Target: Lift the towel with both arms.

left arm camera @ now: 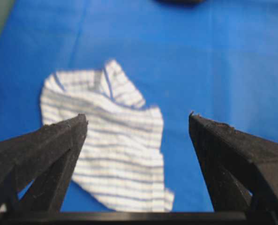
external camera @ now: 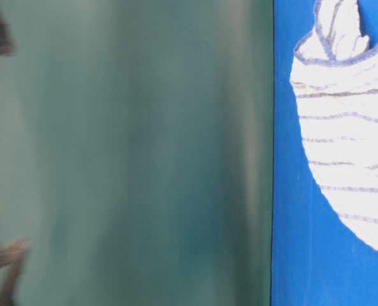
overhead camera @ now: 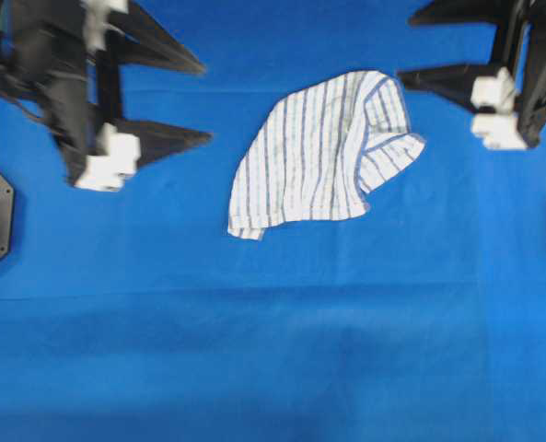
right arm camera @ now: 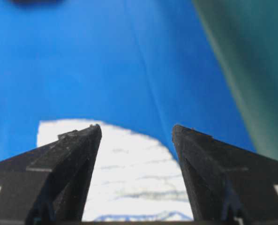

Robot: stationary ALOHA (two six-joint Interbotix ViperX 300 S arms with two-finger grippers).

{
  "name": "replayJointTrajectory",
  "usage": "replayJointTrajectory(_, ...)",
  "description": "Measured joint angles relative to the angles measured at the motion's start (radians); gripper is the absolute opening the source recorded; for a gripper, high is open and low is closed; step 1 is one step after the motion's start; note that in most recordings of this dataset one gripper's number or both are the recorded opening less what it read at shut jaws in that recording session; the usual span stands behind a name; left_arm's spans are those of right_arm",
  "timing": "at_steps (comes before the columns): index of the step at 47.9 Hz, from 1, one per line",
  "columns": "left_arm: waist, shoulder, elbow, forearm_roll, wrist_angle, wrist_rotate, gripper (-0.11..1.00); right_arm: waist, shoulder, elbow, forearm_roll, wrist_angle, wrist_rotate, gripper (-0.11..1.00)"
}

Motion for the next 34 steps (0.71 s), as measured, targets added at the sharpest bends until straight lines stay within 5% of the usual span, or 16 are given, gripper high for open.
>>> replayJointTrajectory(19, -0.021, 0.204, 0.141, 0.000, -0.244, 0.000, 0.92, 0.000, 0.026, 0.305, 0.000, -0.206, 0.052, 0.65)
replayJointTrajectory(34, -0.057, 0.420, 0.179, 0.000, -0.453, 0.000, 0.92, 0.000, 0.164, 0.440, 0.000, -0.379, 0.058, 0.65)
